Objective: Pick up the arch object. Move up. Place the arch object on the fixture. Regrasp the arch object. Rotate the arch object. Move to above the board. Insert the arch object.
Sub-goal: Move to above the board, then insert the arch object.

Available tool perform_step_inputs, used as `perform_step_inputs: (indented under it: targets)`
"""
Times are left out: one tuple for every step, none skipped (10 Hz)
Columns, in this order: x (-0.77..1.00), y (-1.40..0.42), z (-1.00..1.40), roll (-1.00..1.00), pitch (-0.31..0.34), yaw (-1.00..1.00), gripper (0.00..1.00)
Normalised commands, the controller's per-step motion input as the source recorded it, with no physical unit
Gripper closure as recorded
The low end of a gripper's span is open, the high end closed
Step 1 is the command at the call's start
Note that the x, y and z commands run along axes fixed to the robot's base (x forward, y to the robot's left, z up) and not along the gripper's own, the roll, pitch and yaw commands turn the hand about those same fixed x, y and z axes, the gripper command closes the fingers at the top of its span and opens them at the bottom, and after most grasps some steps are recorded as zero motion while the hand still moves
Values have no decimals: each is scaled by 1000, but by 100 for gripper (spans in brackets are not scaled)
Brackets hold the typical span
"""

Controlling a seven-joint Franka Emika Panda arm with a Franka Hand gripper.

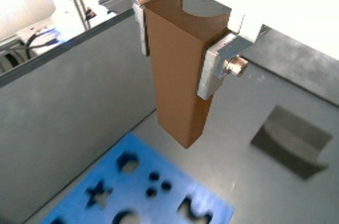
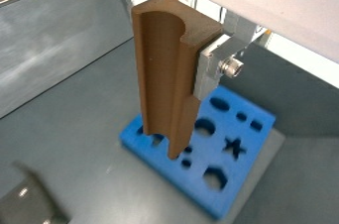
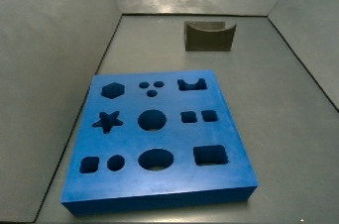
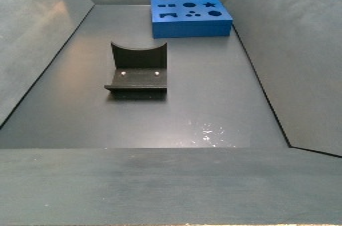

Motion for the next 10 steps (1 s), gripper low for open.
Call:
perform_step_inputs:
  targets:
    - [295,-490,-32,90,118,12,100]
    - [208,-299,-9,77,115,10,100]
    - [136,-194,12,71,108,10,100]
    - [0,0,0,0,-6,0,100]
    - [0,0,-46,0,-21,0,100]
    - [211,0,-149,0,-17,20,100]
    - [443,0,-234,-27,-79,43,100]
    - [560,-11,-280,-49,-123,100,100]
    - [551,-69,-380,-34,-109,91,100]
    - [483,-117,-409,-16,-123,34,100]
